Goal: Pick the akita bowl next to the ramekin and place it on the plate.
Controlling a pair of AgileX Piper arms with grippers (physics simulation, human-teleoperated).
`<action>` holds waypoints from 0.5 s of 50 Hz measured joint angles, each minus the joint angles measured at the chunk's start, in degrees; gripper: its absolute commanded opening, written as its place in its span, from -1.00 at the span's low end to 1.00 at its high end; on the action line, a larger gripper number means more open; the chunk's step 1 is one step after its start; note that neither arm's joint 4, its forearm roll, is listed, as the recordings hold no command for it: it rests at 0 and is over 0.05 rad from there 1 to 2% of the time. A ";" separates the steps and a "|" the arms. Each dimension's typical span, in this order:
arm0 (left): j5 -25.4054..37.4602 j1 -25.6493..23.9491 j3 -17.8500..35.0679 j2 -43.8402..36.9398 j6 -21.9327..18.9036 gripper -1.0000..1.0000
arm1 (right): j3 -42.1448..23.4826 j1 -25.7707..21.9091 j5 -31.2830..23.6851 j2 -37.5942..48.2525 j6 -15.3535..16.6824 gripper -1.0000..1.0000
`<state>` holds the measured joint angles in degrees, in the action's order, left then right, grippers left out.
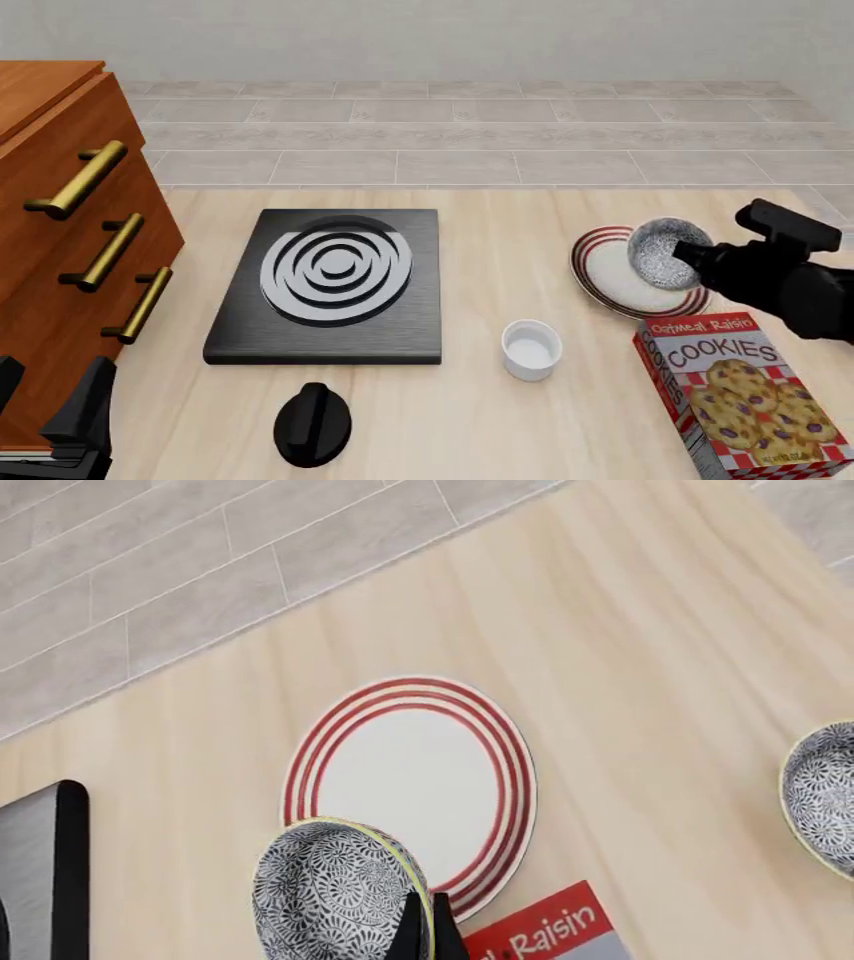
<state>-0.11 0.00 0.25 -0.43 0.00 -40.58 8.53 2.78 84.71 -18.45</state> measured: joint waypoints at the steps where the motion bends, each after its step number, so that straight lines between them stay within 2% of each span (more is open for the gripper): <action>1: 0.00 0.00 0.00 0.00 0.00 1.00 | -0.07 0.08 0.15 0.31 0.11 -1.00; 25: 0.00 0.00 0.00 0.00 0.00 1.00 | -2.42 0.83 2.28 5.92 2.04 -1.00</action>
<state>-0.11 0.00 0.25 -0.43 0.00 -43.00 9.36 5.06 90.63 -16.41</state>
